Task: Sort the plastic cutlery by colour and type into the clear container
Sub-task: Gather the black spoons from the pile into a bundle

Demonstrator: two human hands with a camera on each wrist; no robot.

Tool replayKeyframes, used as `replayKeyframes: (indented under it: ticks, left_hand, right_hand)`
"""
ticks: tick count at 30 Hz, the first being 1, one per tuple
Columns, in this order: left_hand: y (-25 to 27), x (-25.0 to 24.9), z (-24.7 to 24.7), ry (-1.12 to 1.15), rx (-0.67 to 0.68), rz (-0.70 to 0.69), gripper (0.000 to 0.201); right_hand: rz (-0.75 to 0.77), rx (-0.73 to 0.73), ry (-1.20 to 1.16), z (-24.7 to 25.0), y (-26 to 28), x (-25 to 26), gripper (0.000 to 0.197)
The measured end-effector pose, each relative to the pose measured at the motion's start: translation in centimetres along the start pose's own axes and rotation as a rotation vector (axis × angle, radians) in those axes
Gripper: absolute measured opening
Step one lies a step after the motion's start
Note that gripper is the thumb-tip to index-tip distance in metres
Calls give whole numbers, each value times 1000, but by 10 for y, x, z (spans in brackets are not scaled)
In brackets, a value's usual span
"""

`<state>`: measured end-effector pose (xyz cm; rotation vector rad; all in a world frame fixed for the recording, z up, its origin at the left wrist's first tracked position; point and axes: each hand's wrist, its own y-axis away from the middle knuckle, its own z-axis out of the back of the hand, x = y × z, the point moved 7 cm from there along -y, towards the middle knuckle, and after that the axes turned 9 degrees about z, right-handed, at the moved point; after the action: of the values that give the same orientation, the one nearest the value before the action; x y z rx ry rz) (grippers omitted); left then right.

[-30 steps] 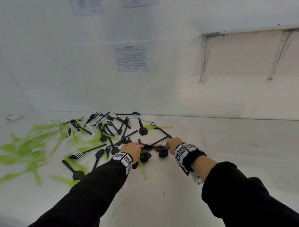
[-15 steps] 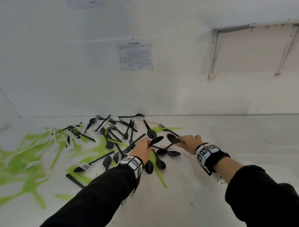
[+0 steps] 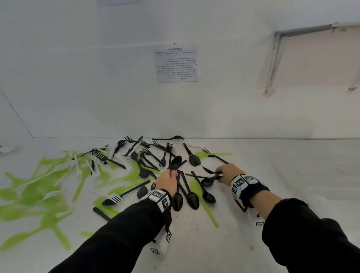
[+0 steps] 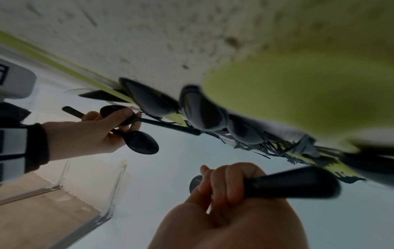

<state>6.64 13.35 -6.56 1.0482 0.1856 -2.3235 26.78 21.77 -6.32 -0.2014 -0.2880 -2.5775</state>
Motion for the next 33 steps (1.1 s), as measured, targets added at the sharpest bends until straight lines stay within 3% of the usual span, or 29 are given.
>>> replayKeyframes:
  ticks: [5,12,14,16,19,21,24,27,29,33]
  left_hand:
    - [-1,5,-3,-48,37,8,35]
    - [-3,-10,4,133,33,-79,33]
    - [-7,-13,-3,191,121,-73,29]
    - [-3,-13,-18,279,317,4,23]
    - [11,-14,-39,303,520,58,21]
    - [16,-15,-42,375,530,91,29]
    - [19,-14,-45,534,547,187,41]
    - [22,-16,-45,590,523,181,38]
    - [21,-14,-43,637,456,198,35]
    - [17,-9,-35,618,292,234,30]
  right_hand:
    - [46,-99,10,13,-5,8,24]
    - [217,38,-10,21,-14,27,34]
    - [282,39,-5,26,-14,39,31]
    - [311,-43,-156,34,-16,49,31]
    - [247,-184,-372,43,-22,54,24]
    - [197,-244,-511,42,-26,55,16]
    - [46,-305,-785,33,-24,54,20]
    - [-75,-223,-998,19,-18,63,33]
    - [-144,-161,-1108,9,-18,73,25]
    - [-95,-110,-885,-1,-19,95,24]
